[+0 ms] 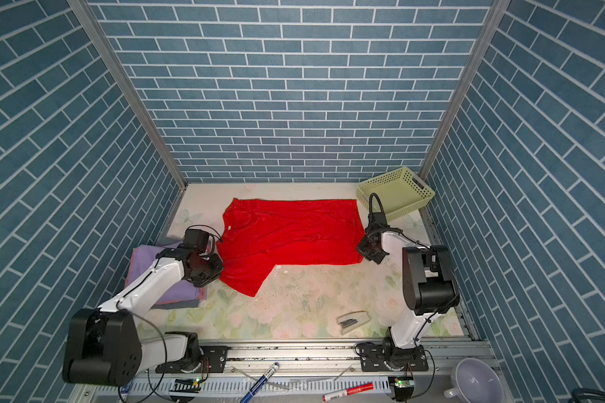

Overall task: Fold and stack t-shirts
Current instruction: Fold the T-shirt at the center of the table.

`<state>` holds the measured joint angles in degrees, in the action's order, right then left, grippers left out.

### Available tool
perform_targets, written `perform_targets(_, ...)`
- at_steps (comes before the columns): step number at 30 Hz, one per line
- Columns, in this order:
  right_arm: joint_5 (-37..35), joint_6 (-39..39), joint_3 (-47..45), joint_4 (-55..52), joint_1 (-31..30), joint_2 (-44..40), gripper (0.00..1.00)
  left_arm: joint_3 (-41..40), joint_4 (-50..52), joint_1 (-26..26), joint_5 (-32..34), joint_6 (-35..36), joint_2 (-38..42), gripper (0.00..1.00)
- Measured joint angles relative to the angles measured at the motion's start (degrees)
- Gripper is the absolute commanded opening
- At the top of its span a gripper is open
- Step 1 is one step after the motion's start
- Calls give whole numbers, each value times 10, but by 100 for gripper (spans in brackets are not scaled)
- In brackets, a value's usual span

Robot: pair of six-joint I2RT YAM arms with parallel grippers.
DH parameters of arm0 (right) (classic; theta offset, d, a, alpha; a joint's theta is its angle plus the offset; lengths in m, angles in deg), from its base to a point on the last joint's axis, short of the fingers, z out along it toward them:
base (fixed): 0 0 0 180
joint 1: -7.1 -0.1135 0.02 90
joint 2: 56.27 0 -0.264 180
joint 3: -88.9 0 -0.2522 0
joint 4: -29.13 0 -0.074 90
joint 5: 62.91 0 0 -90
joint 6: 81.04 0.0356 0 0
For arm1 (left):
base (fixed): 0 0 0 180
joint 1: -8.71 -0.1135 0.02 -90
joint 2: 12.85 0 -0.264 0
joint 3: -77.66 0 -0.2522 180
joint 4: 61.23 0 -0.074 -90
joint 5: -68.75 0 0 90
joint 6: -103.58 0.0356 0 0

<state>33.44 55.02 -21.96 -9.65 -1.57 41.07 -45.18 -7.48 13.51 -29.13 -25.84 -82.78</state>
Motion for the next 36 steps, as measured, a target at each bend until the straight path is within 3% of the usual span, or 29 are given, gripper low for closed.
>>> perform_targets(9,14,0,0,-110,0,-74,0,18,140,4,0,-45,138,0)
perform_targets(13,16,-3,11,-126,0,-65,0,41,162,5,-19,-58,147,0)
perform_targets(16,15,-5,43,-133,0,-54,0,106,159,5,-28,-52,101,0)
perform_targets(25,20,13,98,-95,11,-33,0,320,89,5,-51,20,-134,0)
perform_targets(29,28,35,115,-66,27,21,0,423,86,5,-53,65,-243,0)
perform_targets(36,45,37,225,-44,34,128,0,616,101,5,-75,143,-391,0)
